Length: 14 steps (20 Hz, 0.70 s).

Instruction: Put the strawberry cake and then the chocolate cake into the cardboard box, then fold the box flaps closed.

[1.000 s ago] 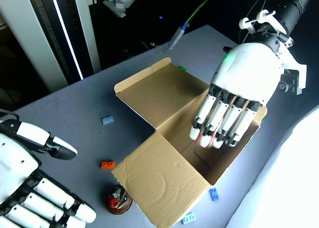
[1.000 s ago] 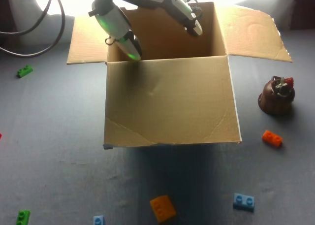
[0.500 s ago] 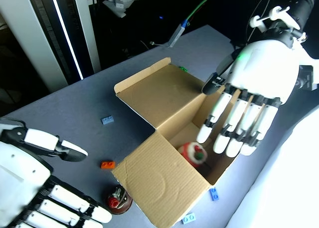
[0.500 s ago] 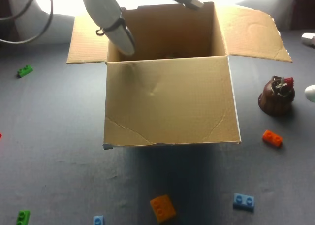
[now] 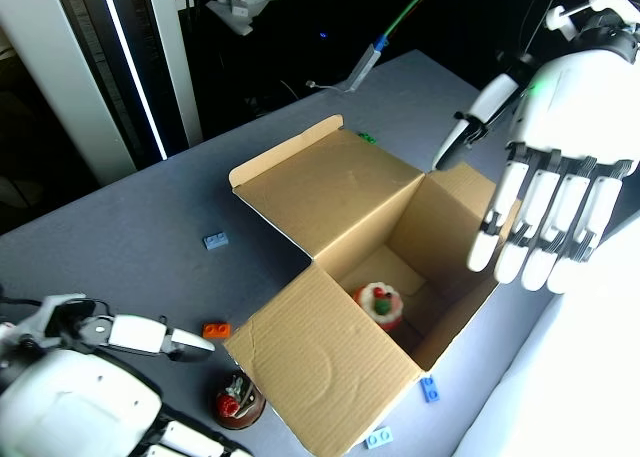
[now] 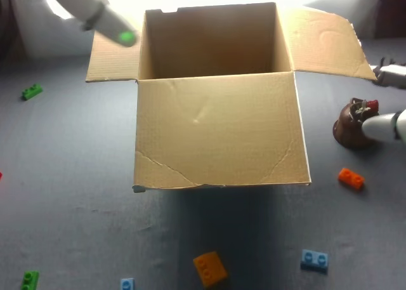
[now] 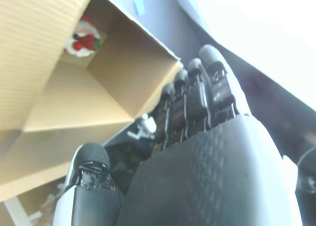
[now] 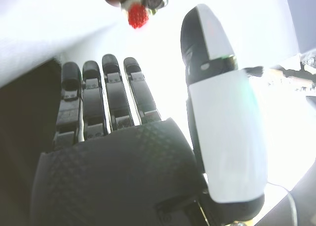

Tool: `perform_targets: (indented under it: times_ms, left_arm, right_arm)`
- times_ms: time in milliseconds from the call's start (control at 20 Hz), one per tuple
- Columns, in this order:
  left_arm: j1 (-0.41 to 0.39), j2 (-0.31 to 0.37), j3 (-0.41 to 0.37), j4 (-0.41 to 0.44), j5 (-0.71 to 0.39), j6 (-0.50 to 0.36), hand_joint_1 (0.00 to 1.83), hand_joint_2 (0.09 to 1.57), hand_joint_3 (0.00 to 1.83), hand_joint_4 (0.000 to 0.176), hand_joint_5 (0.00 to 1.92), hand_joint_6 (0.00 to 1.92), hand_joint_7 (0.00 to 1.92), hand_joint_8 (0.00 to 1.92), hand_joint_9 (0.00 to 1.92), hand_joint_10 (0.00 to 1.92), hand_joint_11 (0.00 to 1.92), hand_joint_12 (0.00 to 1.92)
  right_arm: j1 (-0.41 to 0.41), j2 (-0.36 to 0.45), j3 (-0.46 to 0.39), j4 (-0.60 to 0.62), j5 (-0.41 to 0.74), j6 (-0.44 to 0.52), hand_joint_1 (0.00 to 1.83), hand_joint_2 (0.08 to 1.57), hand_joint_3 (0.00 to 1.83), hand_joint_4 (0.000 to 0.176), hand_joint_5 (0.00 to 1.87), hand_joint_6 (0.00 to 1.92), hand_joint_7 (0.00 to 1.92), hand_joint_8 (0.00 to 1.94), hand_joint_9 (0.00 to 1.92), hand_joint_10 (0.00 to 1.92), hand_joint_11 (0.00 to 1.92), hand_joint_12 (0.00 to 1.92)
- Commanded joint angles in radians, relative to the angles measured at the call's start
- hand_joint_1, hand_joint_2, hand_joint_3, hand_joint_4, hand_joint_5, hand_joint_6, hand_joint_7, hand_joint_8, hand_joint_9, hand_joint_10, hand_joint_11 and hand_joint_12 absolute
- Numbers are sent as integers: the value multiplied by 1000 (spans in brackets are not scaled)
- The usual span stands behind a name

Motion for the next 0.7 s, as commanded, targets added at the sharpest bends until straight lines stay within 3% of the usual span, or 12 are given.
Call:
perform_targets:
  times_ms: [0, 100, 200, 300, 500, 650]
  left_arm:
    - [-18, 19, 8, -68, 9, -13, 0, 1238, 13, 0, 94, 0, 123, 1, 108, 0, 0, 442]
    - [-20, 55, 15, -68, -13, -46, 0, 1227, 3, 0, 68, 1, 109, 2, 99, 0, 0, 364]
    - [-28, 88, 23, -62, -30, -69, 0, 1230, 2, 0, 80, 3, 122, 3, 113, 3, 0, 454]
    - [-34, 114, 41, -61, -53, -93, 0, 1251, 8, 0, 71, 0, 97, 2, 98, 2, 0, 411]
    - [-21, 161, 62, -61, -122, -164, 0, 1279, 10, 0, 91, 5, 104, 3, 108, 3, 0, 443]
    - [-4, 202, 53, -60, -132, -169, 0, 1282, 5, 0, 80, 0, 97, 1, 102, 4, 0, 419]
  right_arm:
    - [1, 6, 13, -10, 122, 0, 554, 1142, 1, 0, 65, 6, 109, 6, 104, 11, 0, 273]
    - [-4, -21, 33, -28, 130, 0, 565, 1145, 1, 0, 46, 0, 81, 1, 82, 1, 0, 188]
    - [-3, -39, 48, -47, 147, 0, 577, 1138, 0, 0, 69, 10, 114, 13, 101, 9, 0, 188]
    - [-4, -53, 56, -70, 155, -1, 614, 1137, 0, 0, 48, 1, 107, 5, 87, 2, 0, 134]
    - [-13, -78, 79, -71, 156, -19, 699, 1125, 0, 0, 53, 5, 84, 0, 83, 2, 0, 208]
    - [-22, -88, 87, -72, 159, -20, 804, 1094, 0, 0, 75, 9, 99, 2, 89, 3, 0, 314]
